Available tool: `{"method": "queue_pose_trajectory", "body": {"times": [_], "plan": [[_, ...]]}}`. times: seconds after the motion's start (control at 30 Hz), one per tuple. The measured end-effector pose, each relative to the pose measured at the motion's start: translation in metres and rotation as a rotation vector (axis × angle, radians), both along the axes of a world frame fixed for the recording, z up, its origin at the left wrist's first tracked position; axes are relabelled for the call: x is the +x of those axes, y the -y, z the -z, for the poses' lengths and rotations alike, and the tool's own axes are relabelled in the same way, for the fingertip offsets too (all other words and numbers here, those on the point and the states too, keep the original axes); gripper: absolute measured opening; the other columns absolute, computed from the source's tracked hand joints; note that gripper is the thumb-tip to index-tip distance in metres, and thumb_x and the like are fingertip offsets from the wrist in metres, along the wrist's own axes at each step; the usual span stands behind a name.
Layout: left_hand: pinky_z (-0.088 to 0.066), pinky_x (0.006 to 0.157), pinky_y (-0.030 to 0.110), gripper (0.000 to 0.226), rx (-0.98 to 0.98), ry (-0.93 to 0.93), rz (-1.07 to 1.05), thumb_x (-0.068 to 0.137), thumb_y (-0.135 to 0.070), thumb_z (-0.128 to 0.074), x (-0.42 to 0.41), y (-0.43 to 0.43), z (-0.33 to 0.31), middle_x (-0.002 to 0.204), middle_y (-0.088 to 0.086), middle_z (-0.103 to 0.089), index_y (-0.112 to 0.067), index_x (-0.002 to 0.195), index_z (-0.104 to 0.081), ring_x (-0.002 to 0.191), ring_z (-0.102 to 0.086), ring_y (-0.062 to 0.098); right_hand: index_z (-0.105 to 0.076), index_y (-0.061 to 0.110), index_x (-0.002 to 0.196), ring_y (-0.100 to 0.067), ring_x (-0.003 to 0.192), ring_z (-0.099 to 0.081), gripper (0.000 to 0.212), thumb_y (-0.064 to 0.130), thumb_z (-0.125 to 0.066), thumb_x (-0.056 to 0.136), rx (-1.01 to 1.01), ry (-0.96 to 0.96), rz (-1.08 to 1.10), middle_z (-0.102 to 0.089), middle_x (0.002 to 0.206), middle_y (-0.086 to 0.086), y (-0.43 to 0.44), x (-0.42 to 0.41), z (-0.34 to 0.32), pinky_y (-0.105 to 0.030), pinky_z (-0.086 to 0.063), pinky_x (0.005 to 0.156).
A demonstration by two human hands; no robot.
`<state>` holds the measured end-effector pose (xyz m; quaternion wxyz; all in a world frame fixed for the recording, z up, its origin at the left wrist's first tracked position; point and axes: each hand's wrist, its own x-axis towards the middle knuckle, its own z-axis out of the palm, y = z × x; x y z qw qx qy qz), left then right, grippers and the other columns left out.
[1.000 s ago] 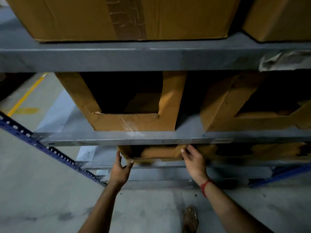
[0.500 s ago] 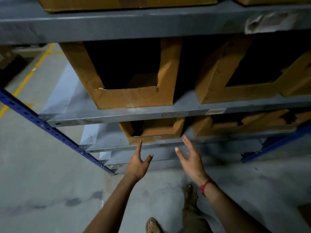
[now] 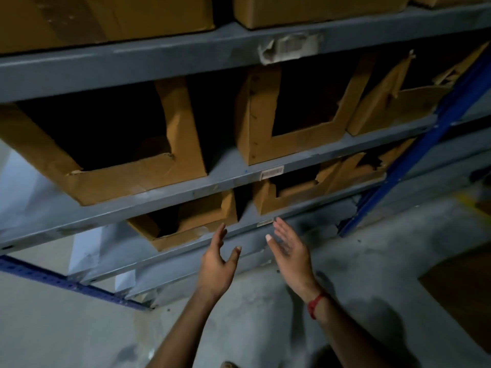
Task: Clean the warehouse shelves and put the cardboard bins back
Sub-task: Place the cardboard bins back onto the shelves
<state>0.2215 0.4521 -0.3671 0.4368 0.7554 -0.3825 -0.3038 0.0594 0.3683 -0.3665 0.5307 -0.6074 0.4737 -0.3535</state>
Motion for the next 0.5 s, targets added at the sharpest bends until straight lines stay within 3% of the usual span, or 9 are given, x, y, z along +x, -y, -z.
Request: {"method": "queue_pose_trajectory", "body": {"times": [0.17, 0.27, 0.5], "plan": [[-0.045, 0.111, 0.039, 0.060, -0.142, 0.006, 0.038, 0.095, -0.030, -0.066, -0.042, 0.041, -0.041, 0.148, -0.014, -0.049, -0.029, 0.149, -0.042, 0.135, -0.047, 0.010, -0.053, 0.031, 0.134, 0.003, 0.120, -0.057, 0.045, 0.019, -0.068, 0.093, -0.076, 0.096, 0.094, -0.062, 0.130, 0.012, 0.030, -0.029, -0.038, -0.026, -0.048, 0.104], [-0.045, 0.111, 0.039, 0.057, -0.234, 0.040, 0.045, 0.095, -0.031, -0.066, -0.074, 0.069, -0.070, 0.146, -0.015, -0.051, -0.030, 0.147, -0.044, 0.134, -0.048, 0.006, -0.051, 0.032, 0.137, 0.006, 0.118, -0.056, 0.046, 0.024, -0.067, 0.094, -0.176, 0.094, 0.093, -0.061, 0.130, 0.015, 0.051, -0.055, -0.066, -0.019, -0.049, 0.100], [-0.041, 0.114, 0.030, 0.056, -0.380, 0.219, -0.011, 0.094, -0.034, -0.066, -0.144, 0.119, -0.146, 0.144, -0.021, -0.051, -0.034, 0.146, -0.045, 0.133, -0.042, -0.008, -0.052, 0.032, 0.136, 0.002, 0.123, -0.055, 0.044, 0.024, -0.066, 0.094, -0.411, 0.172, 0.061, -0.059, 0.132, 0.015, 0.104, -0.115, -0.141, -0.032, -0.048, 0.105]]}}
